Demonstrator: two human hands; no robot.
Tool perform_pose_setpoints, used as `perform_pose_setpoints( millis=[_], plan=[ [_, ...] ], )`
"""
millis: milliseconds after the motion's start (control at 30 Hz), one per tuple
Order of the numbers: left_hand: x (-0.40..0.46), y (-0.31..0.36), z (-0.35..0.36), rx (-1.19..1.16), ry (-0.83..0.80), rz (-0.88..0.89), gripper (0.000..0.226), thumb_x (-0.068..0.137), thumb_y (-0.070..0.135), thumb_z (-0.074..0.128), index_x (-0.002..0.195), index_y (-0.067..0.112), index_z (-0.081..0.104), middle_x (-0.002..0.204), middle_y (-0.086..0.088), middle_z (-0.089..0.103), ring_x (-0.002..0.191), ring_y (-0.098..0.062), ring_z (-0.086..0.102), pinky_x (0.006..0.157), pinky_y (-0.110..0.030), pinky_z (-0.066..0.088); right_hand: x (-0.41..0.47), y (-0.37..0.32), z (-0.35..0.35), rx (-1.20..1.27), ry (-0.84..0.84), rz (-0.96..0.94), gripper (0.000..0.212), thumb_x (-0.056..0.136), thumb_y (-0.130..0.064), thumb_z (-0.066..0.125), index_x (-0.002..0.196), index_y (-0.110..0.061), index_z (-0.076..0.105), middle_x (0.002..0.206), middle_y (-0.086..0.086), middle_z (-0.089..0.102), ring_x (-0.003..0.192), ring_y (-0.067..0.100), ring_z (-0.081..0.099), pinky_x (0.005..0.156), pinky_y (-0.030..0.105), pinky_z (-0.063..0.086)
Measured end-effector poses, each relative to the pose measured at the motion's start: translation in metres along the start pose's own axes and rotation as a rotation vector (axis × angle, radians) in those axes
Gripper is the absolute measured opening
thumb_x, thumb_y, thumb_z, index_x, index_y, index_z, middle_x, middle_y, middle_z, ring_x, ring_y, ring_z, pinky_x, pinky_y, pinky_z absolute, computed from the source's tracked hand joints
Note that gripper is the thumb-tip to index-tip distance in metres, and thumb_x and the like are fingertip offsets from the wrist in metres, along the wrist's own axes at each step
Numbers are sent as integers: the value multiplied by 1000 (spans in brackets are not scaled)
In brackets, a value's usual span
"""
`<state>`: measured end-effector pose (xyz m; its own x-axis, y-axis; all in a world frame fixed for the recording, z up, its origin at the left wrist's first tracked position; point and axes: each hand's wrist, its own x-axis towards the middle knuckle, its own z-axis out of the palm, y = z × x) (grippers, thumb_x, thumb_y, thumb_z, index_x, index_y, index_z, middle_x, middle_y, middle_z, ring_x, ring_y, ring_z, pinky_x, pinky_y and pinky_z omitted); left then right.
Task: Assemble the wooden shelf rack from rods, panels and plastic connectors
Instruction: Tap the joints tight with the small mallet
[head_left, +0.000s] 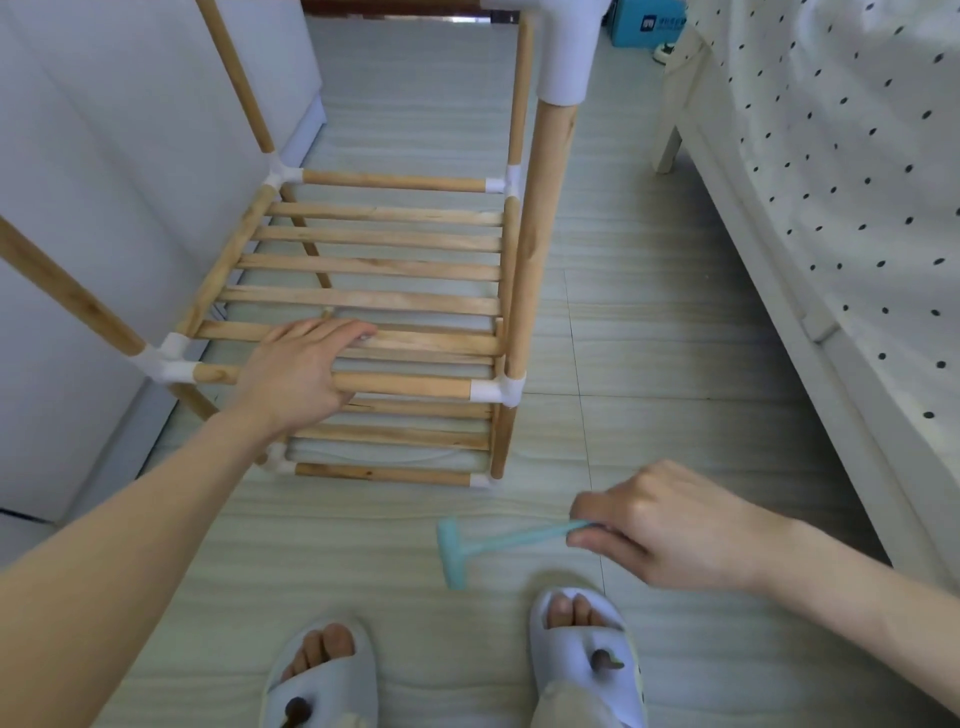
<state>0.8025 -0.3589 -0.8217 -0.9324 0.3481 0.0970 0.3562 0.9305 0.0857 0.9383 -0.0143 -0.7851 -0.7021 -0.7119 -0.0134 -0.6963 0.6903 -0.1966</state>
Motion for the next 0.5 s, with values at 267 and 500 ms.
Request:
perform_pose_setpoints(
  millis=[267,500],
  plan=[
    [-1,1,0,-19,17,7,65,74,31,71,133,33,45,137,9,50,125,-18,45,102,-37,32,-2,-1,-3,-58,46,-40,50,97,-47,23,82,-15,59,57,2,59,49,28,55,42,27,35],
    [1,2,-1,1,17,-1,64,75,34,71,133,34,43,136,11,50,125,-17,44,103,-36,32,1,16,-10,-248,276,62,35,91,-35,52,66,-10,58,45,1,52,34,26,47,34,20,27]
  ],
)
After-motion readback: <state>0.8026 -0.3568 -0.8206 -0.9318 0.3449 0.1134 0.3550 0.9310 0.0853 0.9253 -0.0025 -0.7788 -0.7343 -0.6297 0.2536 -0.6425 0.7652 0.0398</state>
